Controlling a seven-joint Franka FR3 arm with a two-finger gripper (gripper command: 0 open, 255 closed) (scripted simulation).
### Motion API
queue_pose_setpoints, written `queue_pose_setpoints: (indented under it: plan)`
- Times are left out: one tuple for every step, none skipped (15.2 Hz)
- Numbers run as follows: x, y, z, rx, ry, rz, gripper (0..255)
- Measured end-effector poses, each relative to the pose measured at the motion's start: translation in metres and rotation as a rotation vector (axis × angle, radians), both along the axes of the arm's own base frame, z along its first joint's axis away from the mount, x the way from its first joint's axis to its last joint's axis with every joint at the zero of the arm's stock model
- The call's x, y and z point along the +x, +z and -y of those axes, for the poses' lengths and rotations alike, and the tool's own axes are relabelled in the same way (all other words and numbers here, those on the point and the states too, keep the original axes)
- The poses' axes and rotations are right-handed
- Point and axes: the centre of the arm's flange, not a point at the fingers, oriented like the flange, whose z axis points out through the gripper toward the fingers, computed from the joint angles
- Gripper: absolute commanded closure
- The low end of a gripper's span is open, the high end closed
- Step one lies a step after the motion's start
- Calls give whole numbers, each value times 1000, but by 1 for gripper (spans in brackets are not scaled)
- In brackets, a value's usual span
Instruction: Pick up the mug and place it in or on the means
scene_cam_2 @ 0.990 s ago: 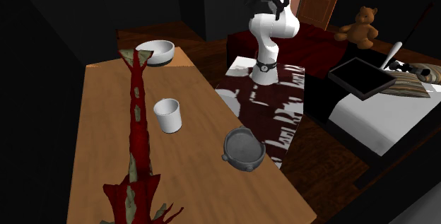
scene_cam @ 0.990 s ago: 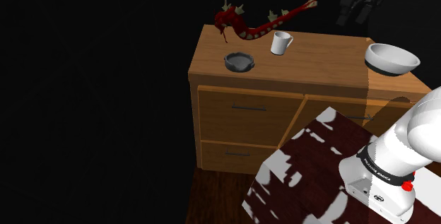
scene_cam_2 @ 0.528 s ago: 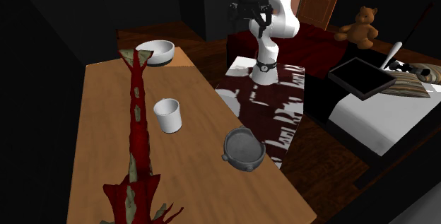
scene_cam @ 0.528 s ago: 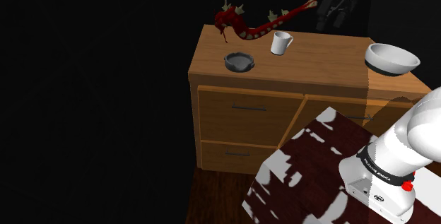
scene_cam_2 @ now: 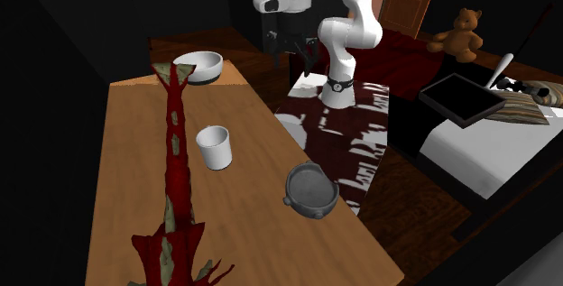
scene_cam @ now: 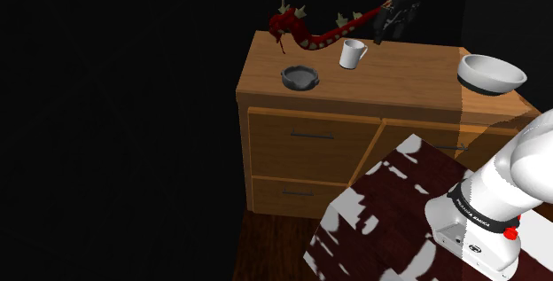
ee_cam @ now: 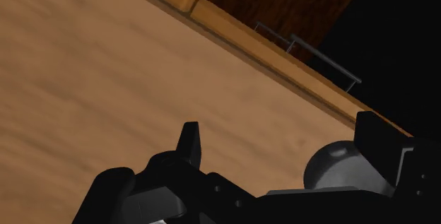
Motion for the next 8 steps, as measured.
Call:
queue_pose_setpoints:
  plan:
    - [10, -6, 7, -4, 5, 0, 0]
    - [22, -11, 13, -8, 10, 0, 0]
    - [31, -16, 19, -13, 15, 0, 0]
    - [40, -22, 23, -16, 20, 0, 0]
    - [50, -29, 26, -20, 25, 0, 0]
    - [59, -35, 32, -24, 29, 0, 0]
    - [69, -41, 38, -28, 34, 0, 0]
    - [79, -50, 44, -32, 39, 0, 0]
